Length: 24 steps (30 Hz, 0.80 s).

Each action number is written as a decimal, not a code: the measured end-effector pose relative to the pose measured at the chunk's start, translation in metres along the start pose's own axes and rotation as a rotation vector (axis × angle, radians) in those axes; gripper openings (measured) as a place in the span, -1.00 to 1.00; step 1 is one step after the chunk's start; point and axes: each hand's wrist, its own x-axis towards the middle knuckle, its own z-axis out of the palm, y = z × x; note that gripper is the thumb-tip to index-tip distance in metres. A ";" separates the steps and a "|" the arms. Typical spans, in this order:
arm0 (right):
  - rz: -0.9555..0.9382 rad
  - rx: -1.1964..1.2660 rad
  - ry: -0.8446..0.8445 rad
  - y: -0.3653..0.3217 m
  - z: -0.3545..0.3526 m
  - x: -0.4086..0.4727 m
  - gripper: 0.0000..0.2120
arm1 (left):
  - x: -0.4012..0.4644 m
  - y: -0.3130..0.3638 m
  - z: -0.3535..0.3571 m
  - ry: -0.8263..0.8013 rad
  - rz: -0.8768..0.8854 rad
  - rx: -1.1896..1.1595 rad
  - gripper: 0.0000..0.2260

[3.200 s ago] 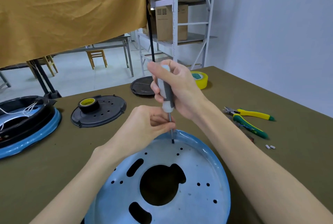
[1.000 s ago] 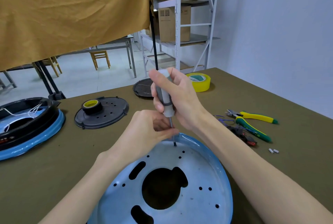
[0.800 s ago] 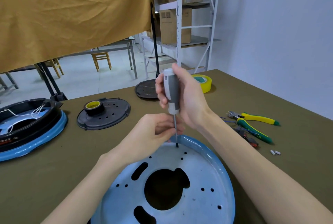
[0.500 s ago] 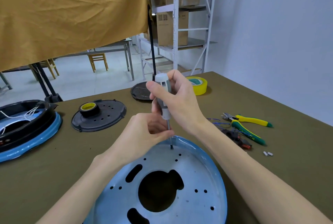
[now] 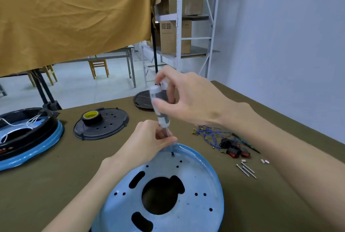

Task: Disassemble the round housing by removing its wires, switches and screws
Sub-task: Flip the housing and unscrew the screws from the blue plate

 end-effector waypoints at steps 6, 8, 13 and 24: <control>0.169 -0.293 -0.250 0.006 -0.014 0.023 -0.46 | -0.001 0.013 0.004 -0.048 0.084 0.080 -0.87; 0.178 -0.235 -0.382 0.006 -0.022 0.025 -0.53 | -0.006 0.012 -0.002 -0.079 0.099 0.122 -0.91; 0.238 -0.109 -0.757 -0.001 -0.045 0.028 -0.86 | -0.012 -0.012 -0.031 -0.202 -0.108 0.381 -0.52; 0.212 -0.281 -0.604 0.002 -0.032 0.010 -0.59 | -0.018 -0.016 -0.019 -0.281 -0.343 0.415 -0.69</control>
